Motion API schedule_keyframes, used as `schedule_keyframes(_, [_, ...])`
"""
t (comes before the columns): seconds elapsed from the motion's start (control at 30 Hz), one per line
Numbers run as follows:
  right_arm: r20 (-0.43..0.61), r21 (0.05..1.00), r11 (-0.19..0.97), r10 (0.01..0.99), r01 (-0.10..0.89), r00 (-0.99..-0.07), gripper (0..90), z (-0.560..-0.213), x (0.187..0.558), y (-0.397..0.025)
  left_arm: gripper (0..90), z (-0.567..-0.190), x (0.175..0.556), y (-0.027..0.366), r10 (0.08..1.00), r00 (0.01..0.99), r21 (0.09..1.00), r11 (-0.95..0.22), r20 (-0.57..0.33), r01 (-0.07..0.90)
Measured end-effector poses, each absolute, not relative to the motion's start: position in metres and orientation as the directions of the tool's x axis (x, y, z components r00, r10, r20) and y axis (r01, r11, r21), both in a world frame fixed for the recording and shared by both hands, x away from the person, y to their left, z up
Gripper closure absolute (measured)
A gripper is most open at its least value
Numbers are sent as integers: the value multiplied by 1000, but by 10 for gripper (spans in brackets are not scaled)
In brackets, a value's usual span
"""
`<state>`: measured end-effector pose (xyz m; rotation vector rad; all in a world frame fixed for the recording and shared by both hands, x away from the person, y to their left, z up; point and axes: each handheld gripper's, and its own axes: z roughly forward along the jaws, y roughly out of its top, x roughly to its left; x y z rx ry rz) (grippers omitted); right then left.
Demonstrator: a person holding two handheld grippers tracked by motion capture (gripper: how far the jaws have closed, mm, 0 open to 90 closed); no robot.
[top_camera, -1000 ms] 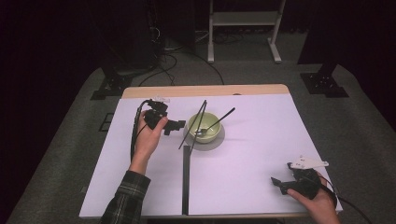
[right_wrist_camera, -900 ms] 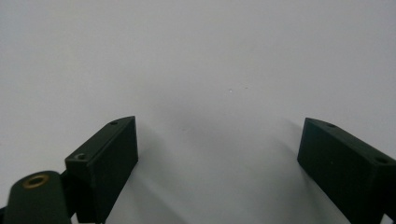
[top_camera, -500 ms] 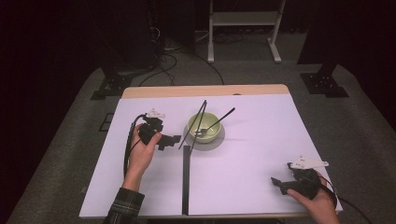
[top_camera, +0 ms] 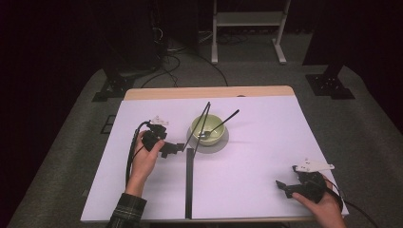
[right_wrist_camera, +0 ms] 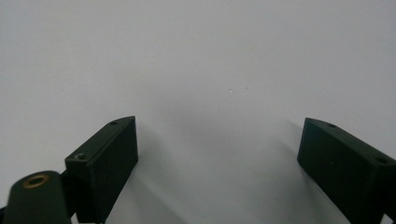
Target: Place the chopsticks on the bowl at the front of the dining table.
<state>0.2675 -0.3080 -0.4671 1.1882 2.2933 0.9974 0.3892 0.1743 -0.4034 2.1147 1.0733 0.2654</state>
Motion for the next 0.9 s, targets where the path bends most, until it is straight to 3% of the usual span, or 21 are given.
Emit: schedule_keyframes(0.9, [-1, 733, 392, 818, 556, -576, 106, -467, 268, -308, 74, -411, 383, 144, 686, 701, 679, -423, -193, 600])
